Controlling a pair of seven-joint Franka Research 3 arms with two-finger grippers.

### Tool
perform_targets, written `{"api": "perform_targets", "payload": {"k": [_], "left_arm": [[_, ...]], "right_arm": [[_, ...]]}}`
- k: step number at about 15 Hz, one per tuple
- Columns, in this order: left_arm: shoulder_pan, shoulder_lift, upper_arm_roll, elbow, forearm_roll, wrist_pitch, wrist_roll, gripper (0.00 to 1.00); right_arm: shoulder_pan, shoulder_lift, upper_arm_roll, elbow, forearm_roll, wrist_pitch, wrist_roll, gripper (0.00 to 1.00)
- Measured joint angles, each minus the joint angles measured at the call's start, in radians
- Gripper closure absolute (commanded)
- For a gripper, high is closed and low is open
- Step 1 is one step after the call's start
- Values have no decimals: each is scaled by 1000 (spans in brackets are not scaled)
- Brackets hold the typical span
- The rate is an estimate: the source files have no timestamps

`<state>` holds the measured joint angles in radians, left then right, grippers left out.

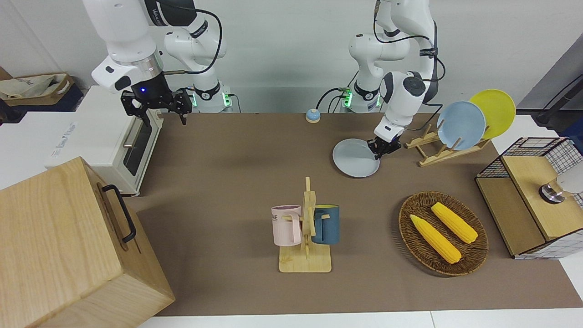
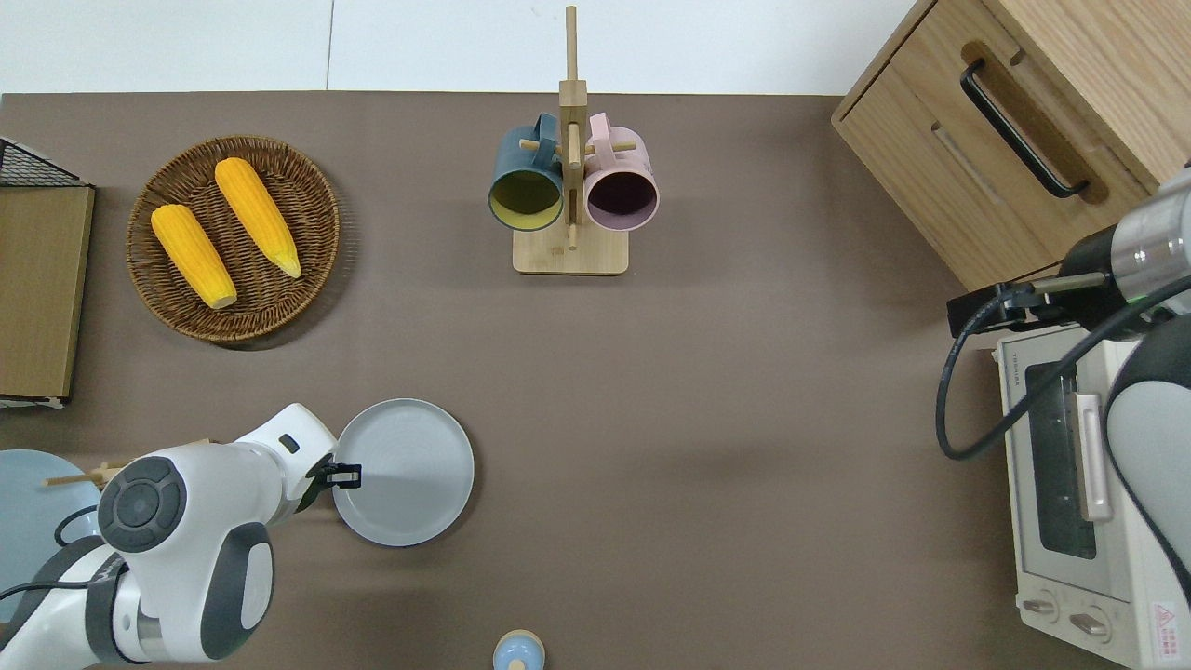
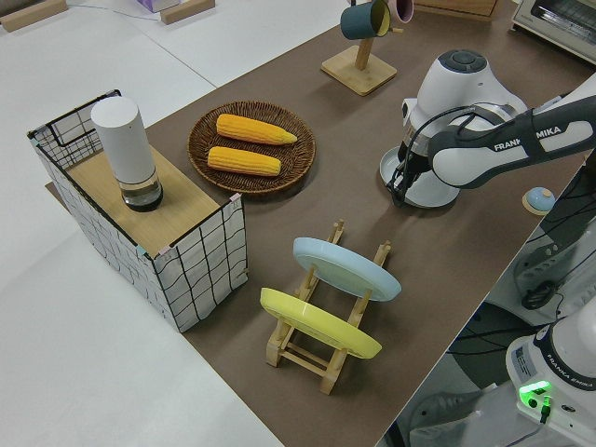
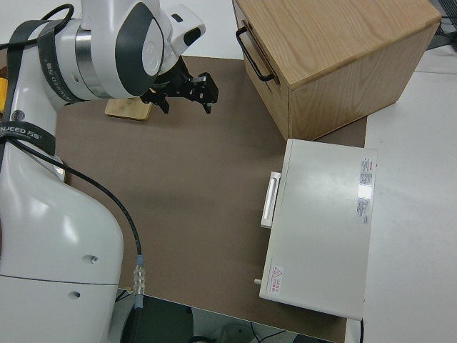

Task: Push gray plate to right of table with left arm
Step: 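Push the gray plate with the left gripper toward the toaster oven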

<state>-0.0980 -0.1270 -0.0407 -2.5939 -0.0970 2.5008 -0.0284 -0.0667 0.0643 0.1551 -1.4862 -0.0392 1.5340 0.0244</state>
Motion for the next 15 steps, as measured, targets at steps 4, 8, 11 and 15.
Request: {"api": "perform_targets", "payload": {"k": [4, 8, 11, 15], "left_arm": [[-82, 5, -1, 1, 0, 17, -108, 1000], [-165, 10, -2, 2, 0, 29, -209, 1000], [-220, 19, -1, 6, 0, 41, -284, 1000], [-309, 51, 3, 22, 1, 105, -401, 1000]], "right_arm": [[0, 0, 0, 0, 0, 0, 0, 17], [0, 0, 0, 0, 0, 0, 0, 17], [0, 0, 0, 0, 0, 0, 0, 17], [0, 0, 0, 0, 0, 0, 0, 17]]}}
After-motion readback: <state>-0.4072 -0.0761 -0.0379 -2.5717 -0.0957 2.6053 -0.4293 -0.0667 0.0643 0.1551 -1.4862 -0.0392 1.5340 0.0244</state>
